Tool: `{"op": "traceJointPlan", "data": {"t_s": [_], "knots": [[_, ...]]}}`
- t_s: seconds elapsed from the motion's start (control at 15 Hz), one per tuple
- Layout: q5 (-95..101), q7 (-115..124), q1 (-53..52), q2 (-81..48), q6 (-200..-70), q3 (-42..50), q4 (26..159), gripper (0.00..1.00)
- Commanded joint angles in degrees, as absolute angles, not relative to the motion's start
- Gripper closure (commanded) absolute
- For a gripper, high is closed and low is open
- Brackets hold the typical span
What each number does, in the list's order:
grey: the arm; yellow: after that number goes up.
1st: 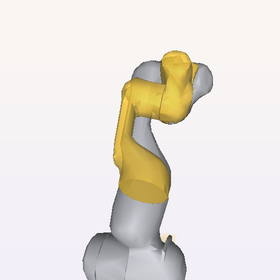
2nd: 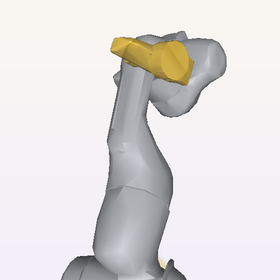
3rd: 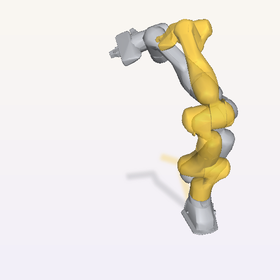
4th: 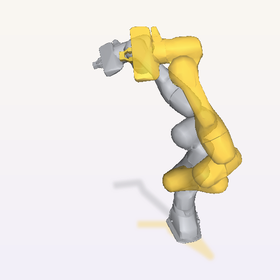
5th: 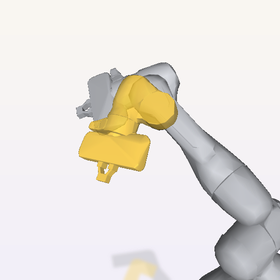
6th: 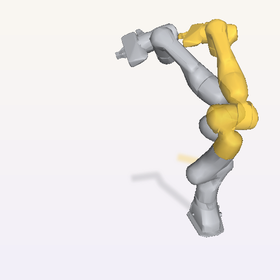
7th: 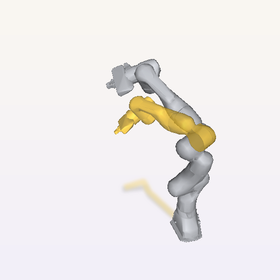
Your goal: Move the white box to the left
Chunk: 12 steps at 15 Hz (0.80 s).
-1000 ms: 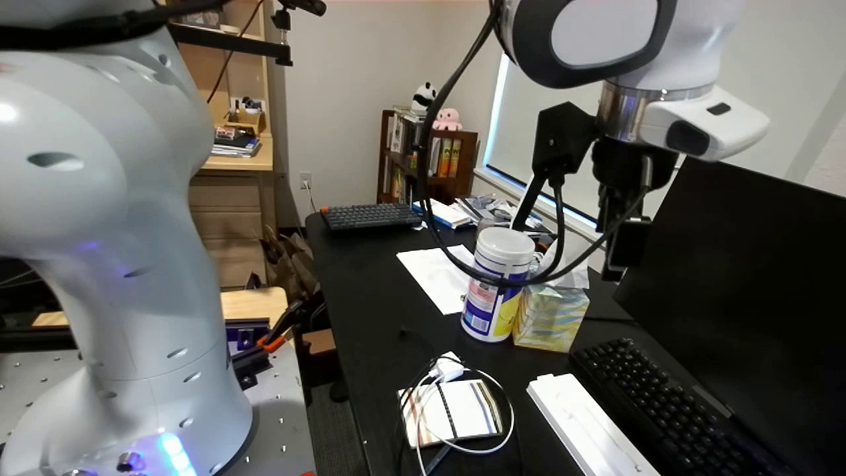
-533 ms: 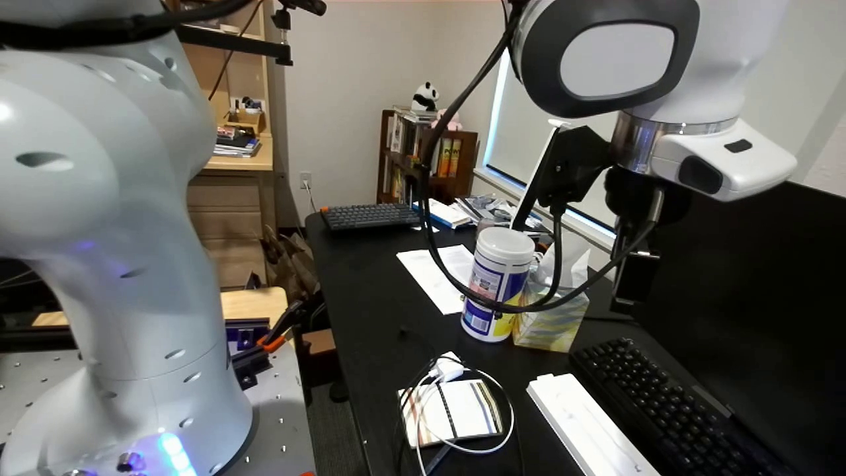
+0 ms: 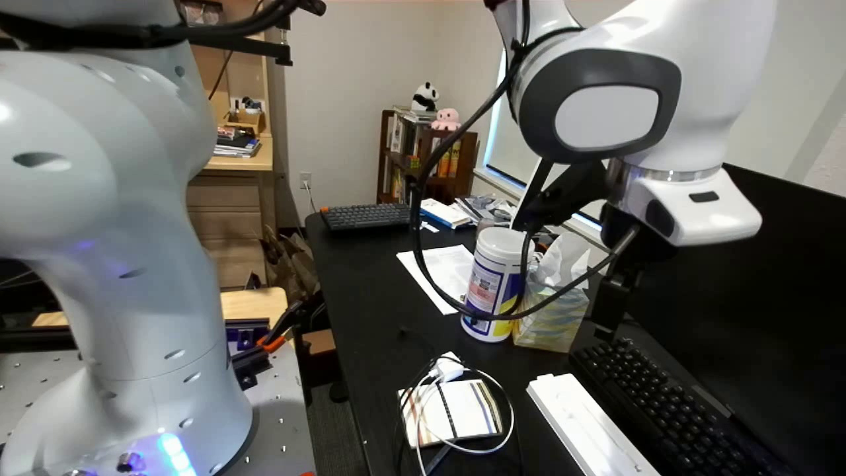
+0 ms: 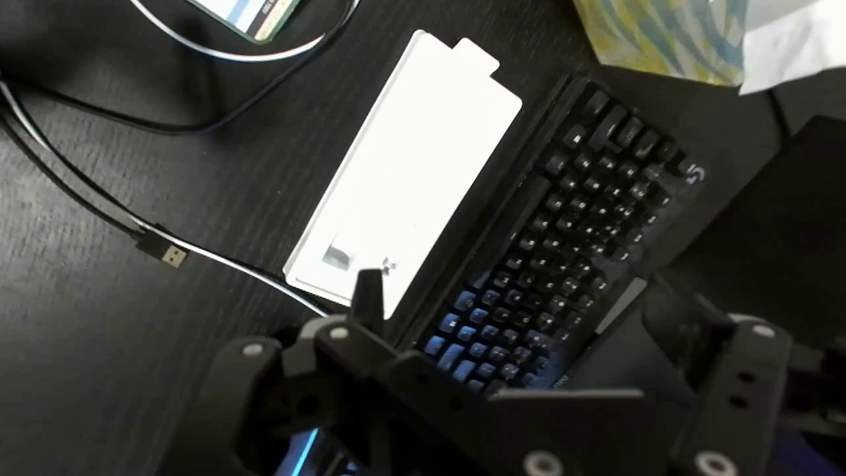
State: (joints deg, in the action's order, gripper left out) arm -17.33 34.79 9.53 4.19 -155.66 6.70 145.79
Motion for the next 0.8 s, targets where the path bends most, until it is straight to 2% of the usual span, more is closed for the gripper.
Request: {"op": "traceJointPlan", "data": {"t_s": [0.0, 0.4, 0.73], "knots": [[-15.5, 45.7, 9.9, -5.7, -160.0, 7.2, 142.0, 0.0], [-20.3, 50.3, 8.3, -19.0, -155.6, 8.5, 132.4, 0.0], [-23.5, 52.5, 7.9, -27.0, -158.4, 8.4, 127.0, 0.0]]}}
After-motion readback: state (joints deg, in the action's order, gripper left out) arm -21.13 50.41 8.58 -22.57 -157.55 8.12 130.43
